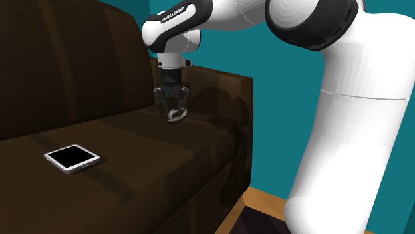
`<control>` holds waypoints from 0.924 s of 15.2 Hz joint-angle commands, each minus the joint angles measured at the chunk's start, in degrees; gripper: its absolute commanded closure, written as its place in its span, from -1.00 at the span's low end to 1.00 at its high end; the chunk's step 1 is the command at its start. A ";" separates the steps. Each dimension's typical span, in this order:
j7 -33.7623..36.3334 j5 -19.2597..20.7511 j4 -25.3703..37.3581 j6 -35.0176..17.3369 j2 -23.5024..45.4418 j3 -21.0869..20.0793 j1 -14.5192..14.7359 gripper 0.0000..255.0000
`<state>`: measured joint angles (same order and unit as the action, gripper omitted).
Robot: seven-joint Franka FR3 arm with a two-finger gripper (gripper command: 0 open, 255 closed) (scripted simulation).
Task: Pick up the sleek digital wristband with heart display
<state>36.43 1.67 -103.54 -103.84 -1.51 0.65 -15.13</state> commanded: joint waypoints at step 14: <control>-0.27 -0.04 12.37 11.15 1.34 -0.01 0.00 1.00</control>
<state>36.11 1.64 -92.54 -93.60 -0.65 0.70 -15.18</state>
